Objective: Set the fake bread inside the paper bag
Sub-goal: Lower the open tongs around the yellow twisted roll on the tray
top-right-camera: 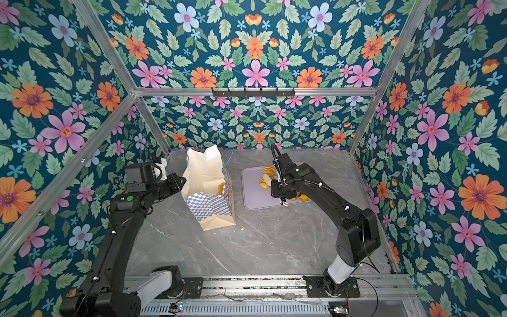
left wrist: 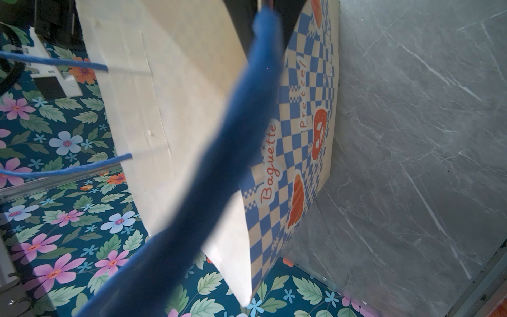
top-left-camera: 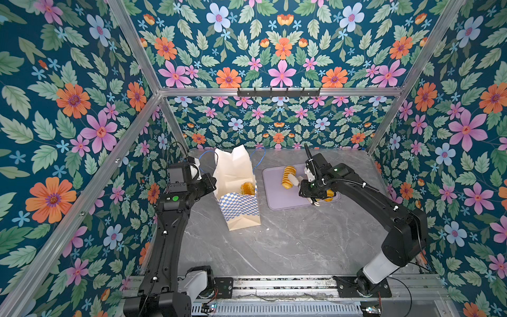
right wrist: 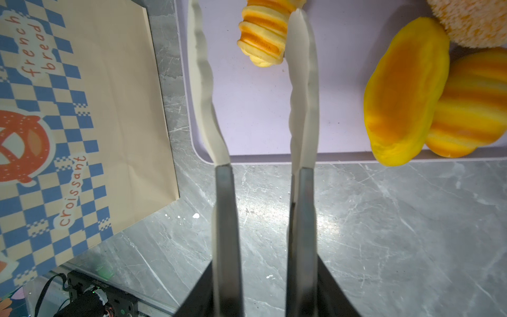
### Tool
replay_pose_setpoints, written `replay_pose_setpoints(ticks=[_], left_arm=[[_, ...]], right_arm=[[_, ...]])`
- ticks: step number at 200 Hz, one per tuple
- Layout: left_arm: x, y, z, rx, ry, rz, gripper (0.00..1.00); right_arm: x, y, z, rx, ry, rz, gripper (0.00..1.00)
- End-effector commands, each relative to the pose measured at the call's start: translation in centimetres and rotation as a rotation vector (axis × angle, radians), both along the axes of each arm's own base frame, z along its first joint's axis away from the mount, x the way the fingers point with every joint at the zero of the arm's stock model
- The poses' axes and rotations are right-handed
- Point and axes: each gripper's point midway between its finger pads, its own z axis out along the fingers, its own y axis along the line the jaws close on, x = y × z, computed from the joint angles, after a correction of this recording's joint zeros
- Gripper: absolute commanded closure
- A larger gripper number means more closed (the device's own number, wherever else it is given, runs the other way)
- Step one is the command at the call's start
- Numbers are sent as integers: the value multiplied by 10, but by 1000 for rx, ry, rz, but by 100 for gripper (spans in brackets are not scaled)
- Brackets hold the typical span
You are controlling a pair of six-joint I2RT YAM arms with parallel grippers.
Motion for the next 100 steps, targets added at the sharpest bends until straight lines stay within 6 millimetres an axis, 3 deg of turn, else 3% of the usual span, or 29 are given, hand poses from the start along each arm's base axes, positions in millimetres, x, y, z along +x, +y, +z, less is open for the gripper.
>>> replay_pose_setpoints(ticks=[1, 100], left_arm=[[0, -1, 1, -4, -8, -5, 86], [0, -1, 0, -3, -6, -4, 86]], right_arm=[[10, 4, -8, -5, 3, -12, 57], [26, 6, -26, -66, 29, -15, 54]])
